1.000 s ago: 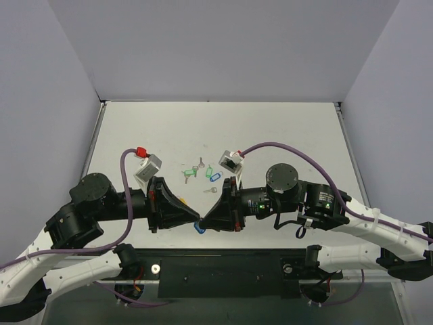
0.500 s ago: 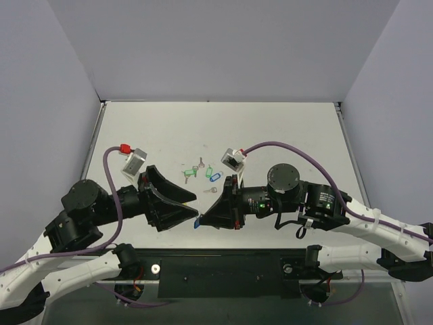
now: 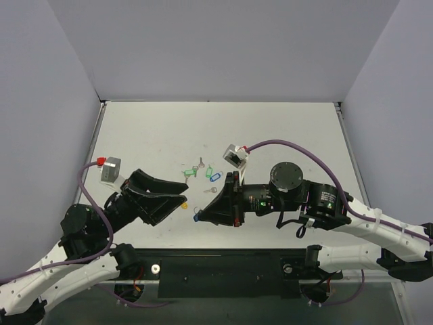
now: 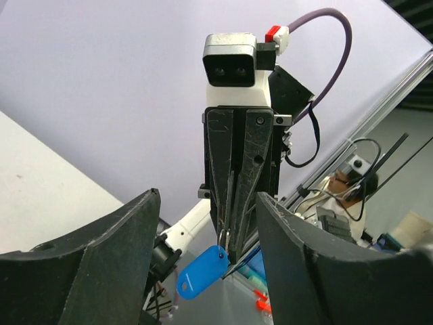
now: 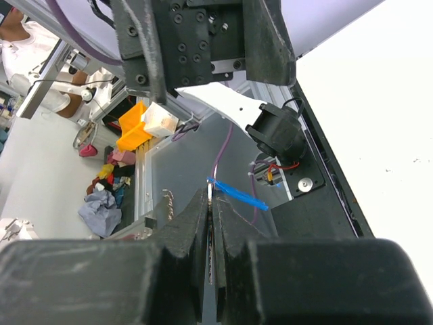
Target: Remove the keys from the keyring
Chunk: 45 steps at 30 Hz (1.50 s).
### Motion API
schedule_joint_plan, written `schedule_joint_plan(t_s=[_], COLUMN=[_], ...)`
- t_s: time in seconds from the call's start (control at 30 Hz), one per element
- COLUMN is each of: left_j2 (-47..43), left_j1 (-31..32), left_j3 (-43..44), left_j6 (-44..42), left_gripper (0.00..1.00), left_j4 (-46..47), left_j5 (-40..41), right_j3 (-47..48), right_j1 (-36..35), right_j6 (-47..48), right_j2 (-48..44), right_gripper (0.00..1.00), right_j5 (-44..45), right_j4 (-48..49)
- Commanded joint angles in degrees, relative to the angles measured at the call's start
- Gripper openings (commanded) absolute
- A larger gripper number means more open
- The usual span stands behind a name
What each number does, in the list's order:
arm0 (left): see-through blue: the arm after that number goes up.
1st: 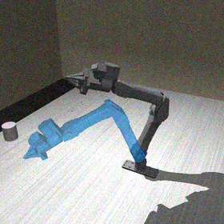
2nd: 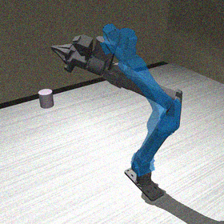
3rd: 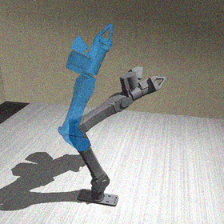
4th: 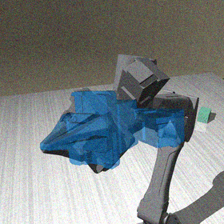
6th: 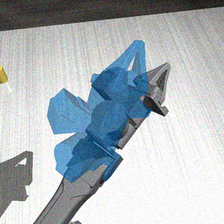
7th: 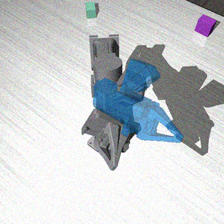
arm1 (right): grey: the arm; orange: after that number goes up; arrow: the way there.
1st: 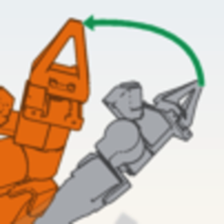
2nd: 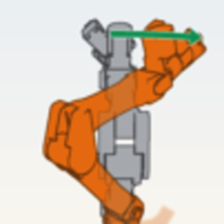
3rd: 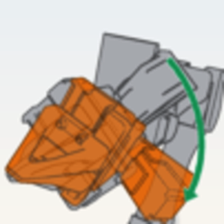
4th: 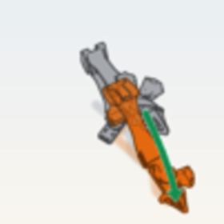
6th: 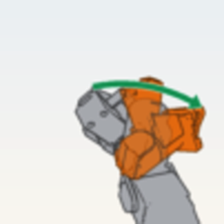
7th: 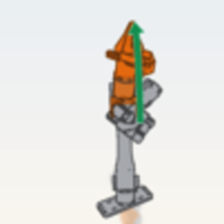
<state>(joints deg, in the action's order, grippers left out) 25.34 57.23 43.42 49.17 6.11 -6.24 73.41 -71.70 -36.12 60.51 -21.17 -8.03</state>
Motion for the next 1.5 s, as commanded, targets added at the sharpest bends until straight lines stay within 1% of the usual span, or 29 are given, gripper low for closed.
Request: schedule_joint_plan(t_s=[0.0,0.03,0.33,0.5,0.57,0.73,0.9,1.07,1.3,1.47], left_j2=[-2.0,-2.1,-3.7,-2.7,-2.0,-1.3,-0.3,1.6,1.5,1.3], left_j1=[0.0,0.0,0.0,0.0,0.0,0.1,0.0,0.1,0.1,0.0], left_j3=[-3.9,-4.9,-9.2,-10.5,-10.4,-10.2,-10.5,-9.8,-9.8,-9.3], left_j6=[4.2,4.4,5.9,7.1,7.2,7.0,7.8,8.1,7.9,7.6], left_gripper=[0.67,0.64,0.61,0.55,0.53,0.5,0.5,0.46,0.39,0.38], left_j4=[11.7,13.3,18.9,21.1,21.4,20.8,22.5,22.4,22.2,21.8], left_j5=[2.5,2.6,4.0,2.8,2.1,0.1,-2.3,-5.4,-4.6,-4.4], right_j3=[2.8,3.0,4.6,5.3,5.5,5.8,6.5,6.7,5.9,5.4], right_j1=[0.4,0.6,1.6,1.7,1.7,2.9,3.8,4.0,4.0,4.0], right_j6=[1.3,1.3,1.3,1.3,1.3,1.5,1.1,0.9,0.2,0.0], right_j2=[0.4,0.6,1.5,2.1,2.2,1.9,2.2,3.0,3.2,2.9], right_gripper=[0.0,0.0,0.0,0.0,0.0,0.0,0.0,0.0,0.0,0.0], right_j5=[0.0,-0.1,-2.2,-2.8,-2.7,-1.7,-2.5,-3.0,-3.3,-3.4], right_j4=[2.7,2.7,2.7,3.1,3.2,3.2,3.7,3.9,5.2,5.2])
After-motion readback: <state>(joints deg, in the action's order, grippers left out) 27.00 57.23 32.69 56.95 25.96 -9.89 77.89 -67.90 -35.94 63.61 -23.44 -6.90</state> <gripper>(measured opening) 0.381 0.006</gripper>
